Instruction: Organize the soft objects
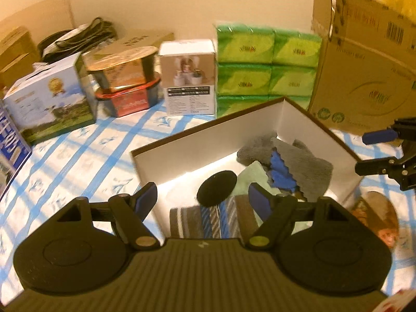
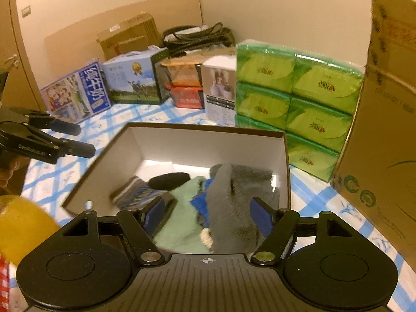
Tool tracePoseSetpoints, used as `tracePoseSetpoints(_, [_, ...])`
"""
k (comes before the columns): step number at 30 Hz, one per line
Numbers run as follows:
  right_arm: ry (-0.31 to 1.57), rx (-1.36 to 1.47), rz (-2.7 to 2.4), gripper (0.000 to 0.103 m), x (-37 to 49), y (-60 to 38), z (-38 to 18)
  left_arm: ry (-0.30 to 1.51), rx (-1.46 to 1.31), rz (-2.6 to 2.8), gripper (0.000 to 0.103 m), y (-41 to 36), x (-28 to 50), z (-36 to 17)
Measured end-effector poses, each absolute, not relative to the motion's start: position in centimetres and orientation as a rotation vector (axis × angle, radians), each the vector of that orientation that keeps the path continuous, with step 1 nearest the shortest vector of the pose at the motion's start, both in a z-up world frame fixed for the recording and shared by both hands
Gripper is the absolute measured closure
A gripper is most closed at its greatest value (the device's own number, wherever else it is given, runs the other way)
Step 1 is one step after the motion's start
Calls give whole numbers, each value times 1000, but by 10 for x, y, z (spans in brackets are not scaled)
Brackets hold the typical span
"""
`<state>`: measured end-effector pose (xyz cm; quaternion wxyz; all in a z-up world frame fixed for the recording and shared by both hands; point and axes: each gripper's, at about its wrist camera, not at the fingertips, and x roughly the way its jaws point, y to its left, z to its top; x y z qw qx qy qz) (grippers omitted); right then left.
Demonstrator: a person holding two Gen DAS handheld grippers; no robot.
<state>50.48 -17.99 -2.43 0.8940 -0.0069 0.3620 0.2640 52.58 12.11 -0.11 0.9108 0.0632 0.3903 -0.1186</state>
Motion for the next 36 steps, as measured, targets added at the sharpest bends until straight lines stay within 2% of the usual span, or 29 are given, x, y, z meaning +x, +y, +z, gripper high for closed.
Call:
tracePoseSetpoints(9, [714, -18, 586, 29, 427, -188, 6, 765, 72, -148, 27, 149, 439, 45])
tracePoseSetpoints(17, [683, -5, 589, 29, 354, -194, 26, 732, 99, -110, 26, 139, 356, 67])
tracePoseSetpoints(27, [693, 36, 529, 28, 277, -206, 36, 734, 62, -99, 26, 102, 265, 73])
tracePoseSetpoints(36, [688, 31, 469, 28, 215, -210, 31, 698, 38, -97, 21, 70, 197, 74])
